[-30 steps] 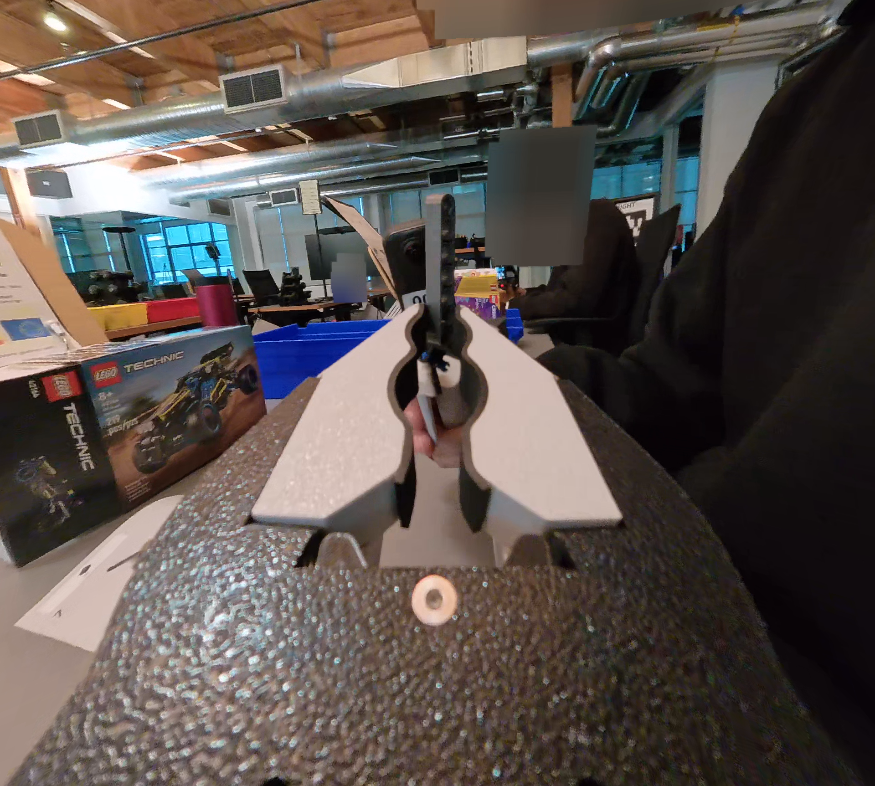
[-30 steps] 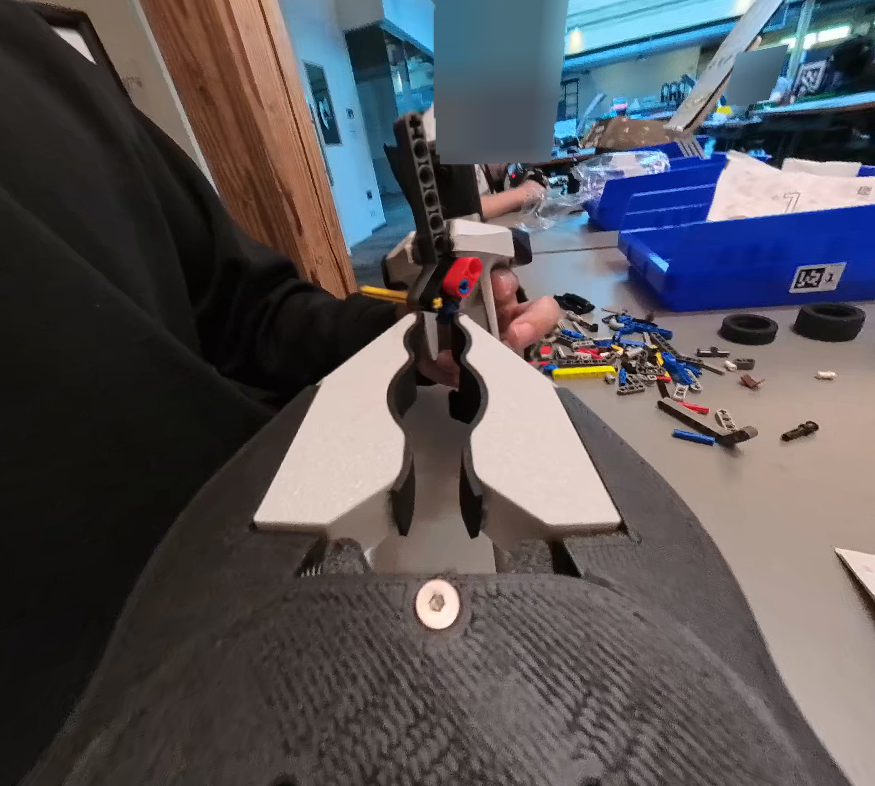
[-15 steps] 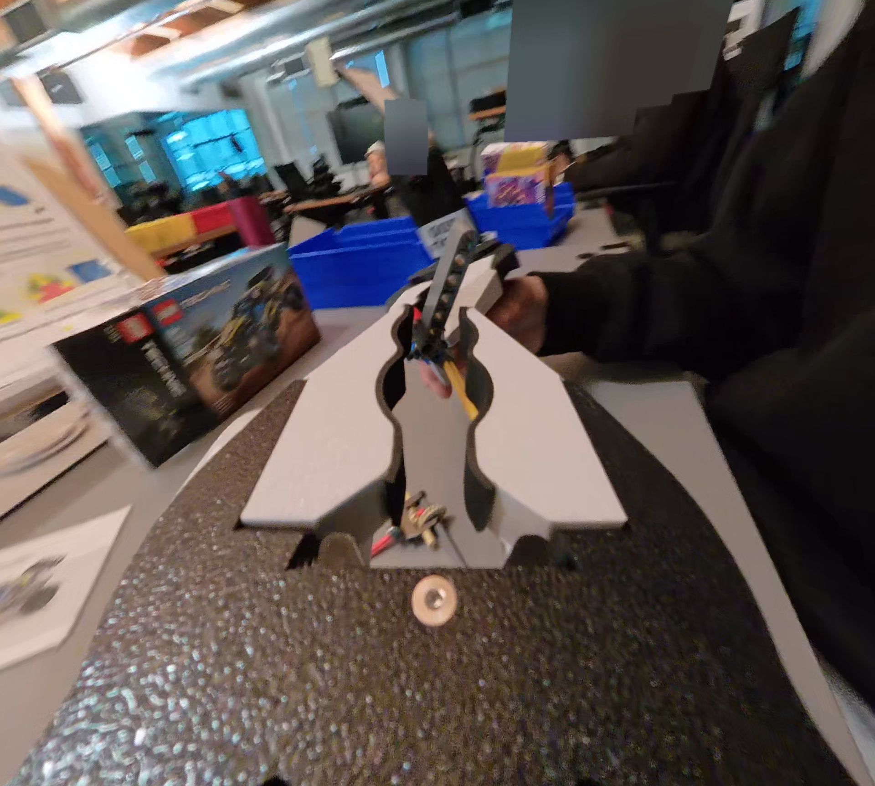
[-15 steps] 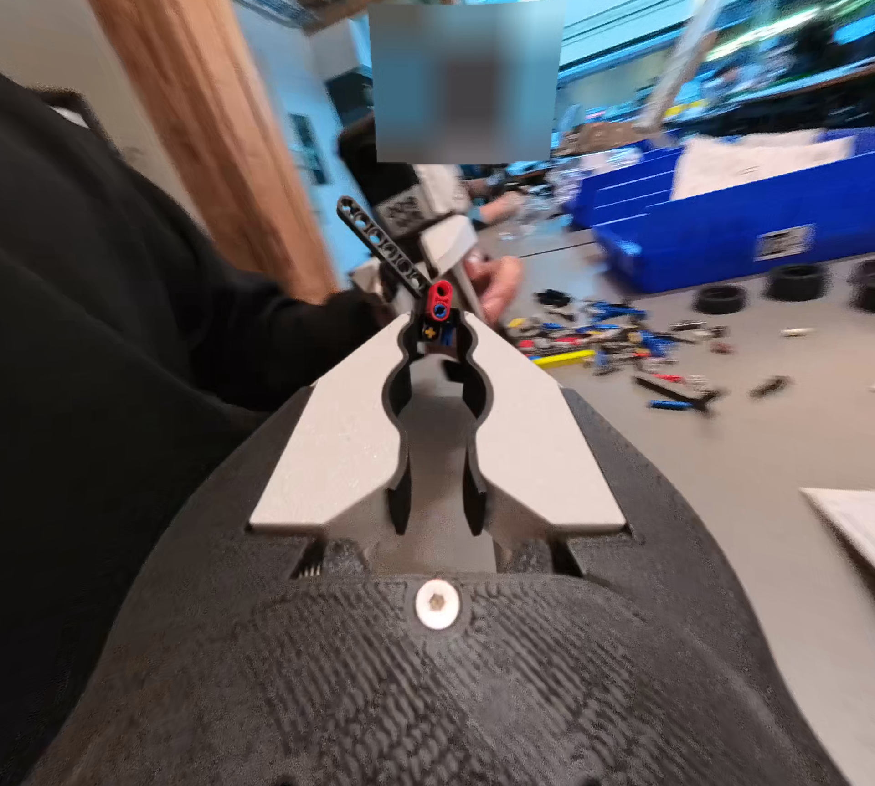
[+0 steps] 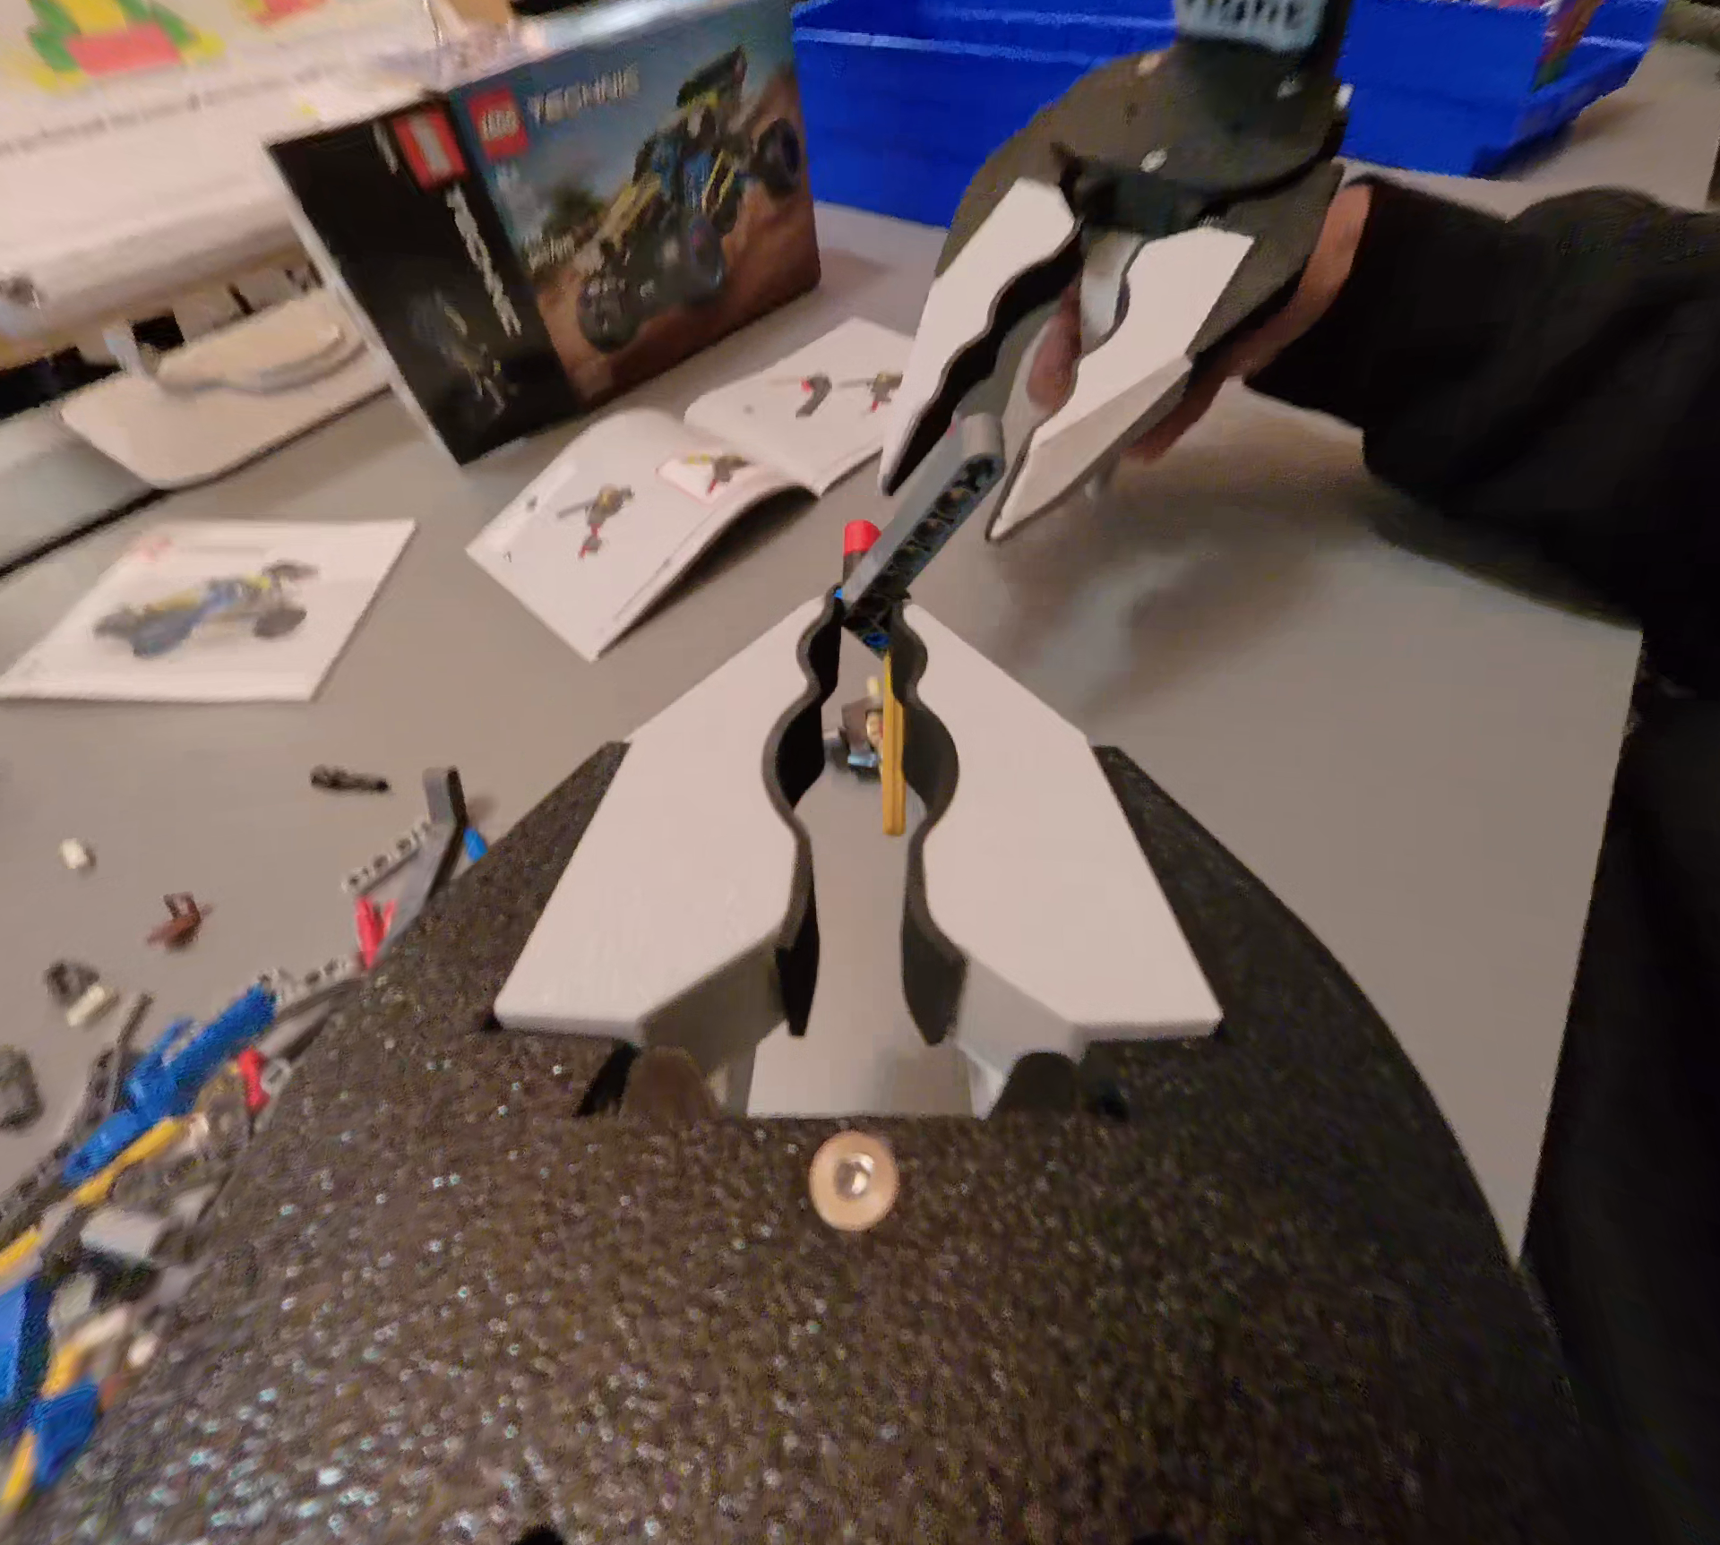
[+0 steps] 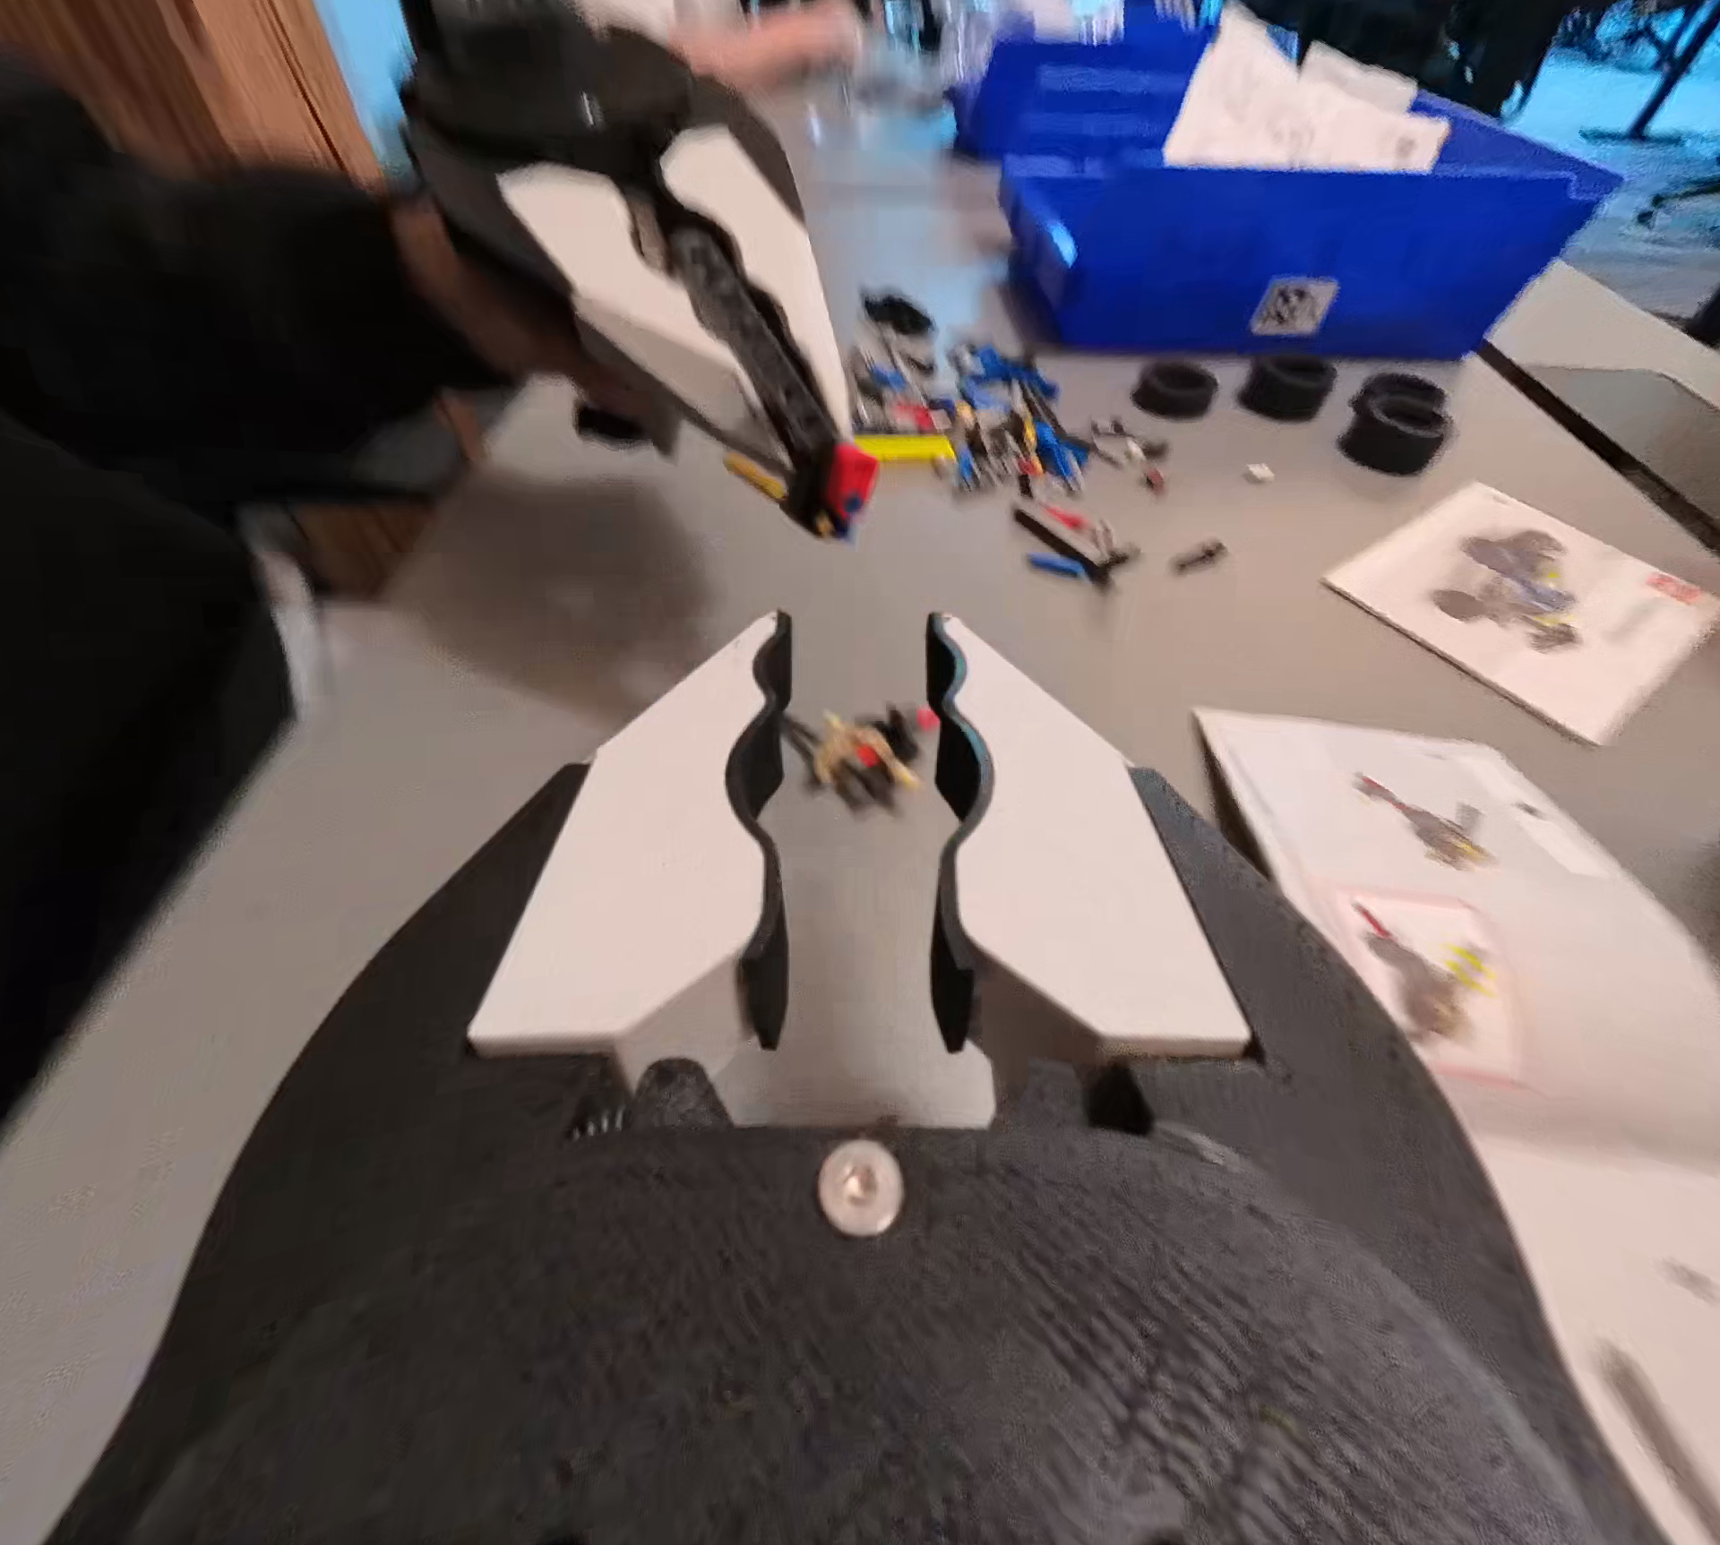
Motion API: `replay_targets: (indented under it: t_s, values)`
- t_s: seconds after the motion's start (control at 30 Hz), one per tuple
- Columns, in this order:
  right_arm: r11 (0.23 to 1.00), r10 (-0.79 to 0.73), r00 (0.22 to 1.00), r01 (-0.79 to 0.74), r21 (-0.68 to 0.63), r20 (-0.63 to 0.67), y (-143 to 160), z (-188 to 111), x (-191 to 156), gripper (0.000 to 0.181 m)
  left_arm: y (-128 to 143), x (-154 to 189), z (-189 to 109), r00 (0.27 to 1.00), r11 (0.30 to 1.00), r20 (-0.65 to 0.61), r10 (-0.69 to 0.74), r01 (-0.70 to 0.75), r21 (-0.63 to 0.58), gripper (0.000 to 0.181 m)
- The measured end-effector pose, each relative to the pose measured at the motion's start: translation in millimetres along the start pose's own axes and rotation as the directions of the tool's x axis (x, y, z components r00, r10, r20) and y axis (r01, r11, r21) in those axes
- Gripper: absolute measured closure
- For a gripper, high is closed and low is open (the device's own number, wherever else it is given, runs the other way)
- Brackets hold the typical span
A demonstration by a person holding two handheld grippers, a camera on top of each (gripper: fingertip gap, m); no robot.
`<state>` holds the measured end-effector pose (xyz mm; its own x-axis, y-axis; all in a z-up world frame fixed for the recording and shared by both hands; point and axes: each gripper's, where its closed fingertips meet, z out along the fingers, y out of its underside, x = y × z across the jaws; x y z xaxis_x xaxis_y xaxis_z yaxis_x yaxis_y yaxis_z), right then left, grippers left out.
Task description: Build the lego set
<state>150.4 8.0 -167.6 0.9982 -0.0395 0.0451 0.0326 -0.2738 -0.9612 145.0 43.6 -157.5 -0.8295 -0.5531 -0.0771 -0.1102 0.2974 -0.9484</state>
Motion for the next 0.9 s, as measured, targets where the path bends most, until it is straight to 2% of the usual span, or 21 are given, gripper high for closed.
replay_targets:
  t_s: [0.07,0.23,0.4,0.5,0.77,0.9]
  values:
    - [0.99,-0.087,0.996,0.086,-0.116,0.0,21,-5,11,0.146,12,-5,1,0.999,0.999,0.011,-0.047,0.047,-0.019,0.174]
    - [0.964,0.041,0.975,0.019,-0.264,0.218,55,13,12,0.143,41,-14,5,0.993,0.993,0.037,-0.108,0.11,-0.052,0.174]
    - [0.951,0.063,0.929,0.055,-0.304,0.365,61,34,8,0.135,48,-14,2,0.992,0.991,0.04,-0.116,0.119,-0.067,0.174]
    - [0.914,0.073,0.913,0.1,-0.394,0.401,77,39,7,0.133,55,-13,-1,0.995,0.989,0.038,-0.097,0.101,-0.106,0.174]
    - [0.911,0.053,0.892,0.141,-0.388,0.448,75,46,-1,0.143,66,-16,0,0.994,0.979,0.02,-0.104,0.106,-0.177,0.174]
    - [0.911,0.021,0.92,0.144,-0.387,0.392,74,52,-8,0.149,70,-16,5,0.994,0.972,0.021,-0.107,0.109,-0.208,0.174]
